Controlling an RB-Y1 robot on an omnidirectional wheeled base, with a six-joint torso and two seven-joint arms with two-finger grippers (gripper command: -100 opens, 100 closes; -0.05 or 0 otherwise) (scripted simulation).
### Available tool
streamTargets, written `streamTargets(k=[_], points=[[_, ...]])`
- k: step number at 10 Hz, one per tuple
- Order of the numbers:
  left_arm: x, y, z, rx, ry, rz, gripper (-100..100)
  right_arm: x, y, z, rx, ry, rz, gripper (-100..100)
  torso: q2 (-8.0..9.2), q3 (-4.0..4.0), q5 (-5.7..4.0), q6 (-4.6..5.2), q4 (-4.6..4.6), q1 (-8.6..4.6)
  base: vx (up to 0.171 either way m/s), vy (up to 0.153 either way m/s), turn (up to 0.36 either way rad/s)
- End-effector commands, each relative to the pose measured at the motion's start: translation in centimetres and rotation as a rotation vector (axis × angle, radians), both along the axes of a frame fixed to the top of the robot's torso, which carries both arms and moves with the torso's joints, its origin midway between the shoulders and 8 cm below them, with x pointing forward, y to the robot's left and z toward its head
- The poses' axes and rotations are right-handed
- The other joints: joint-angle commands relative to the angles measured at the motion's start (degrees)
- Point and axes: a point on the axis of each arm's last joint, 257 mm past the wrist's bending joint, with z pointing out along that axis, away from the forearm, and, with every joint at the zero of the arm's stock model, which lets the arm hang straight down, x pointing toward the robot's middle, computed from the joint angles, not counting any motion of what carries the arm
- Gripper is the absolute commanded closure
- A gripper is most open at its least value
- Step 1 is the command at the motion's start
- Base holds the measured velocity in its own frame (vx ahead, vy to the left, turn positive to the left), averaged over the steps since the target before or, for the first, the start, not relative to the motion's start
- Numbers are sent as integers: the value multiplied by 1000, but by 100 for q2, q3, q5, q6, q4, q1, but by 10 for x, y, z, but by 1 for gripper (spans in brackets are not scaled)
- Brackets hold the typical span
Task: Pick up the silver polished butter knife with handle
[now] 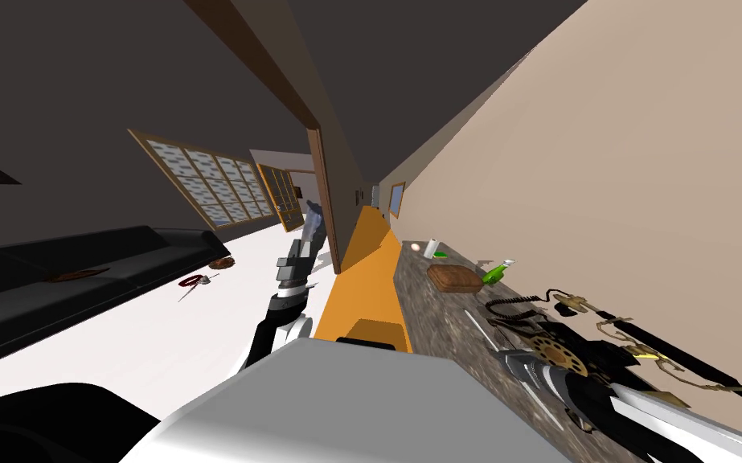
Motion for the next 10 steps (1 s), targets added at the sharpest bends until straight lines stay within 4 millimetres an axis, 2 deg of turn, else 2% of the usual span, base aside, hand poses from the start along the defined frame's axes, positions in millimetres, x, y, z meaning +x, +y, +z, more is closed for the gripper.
streamTargets(k=[1,4,5,6,8,9,10], points=[[0,0,0,0,0,0,0,0,0,0,0,0,0,100,0,0,0,0,0,0,3,-7,-9],[0,0,0,0,0,0,0,1,0,1,1,-2,-2,100,-1,-2,-14,-5,-4,-6,0,0,0],[0,0,0,0,0,0,0,1,0,1,1,-2,-2,0,-1,-3,-14,-5,-4,-7,0,0,0],[0,0,0,0,0,0,0,7,4,9,0,0,14,100,-1,-3,-14,-5,-4,-7,-23,-3,-127],[0,0,0,0,0,0,0,16,8,16,1,2,30,100,18,8,-9,1,0,-3,-41,2,-101],[0,0,0,0,0,0,0,14,7,13,1,1,25,100,18,9,-10,-1,1,-4,-15,-1,-9],[0,0,0,0,0,0,0,14,7,13,1,1,25,0,12,6,-12,-1,0,-6,0,0,0]])
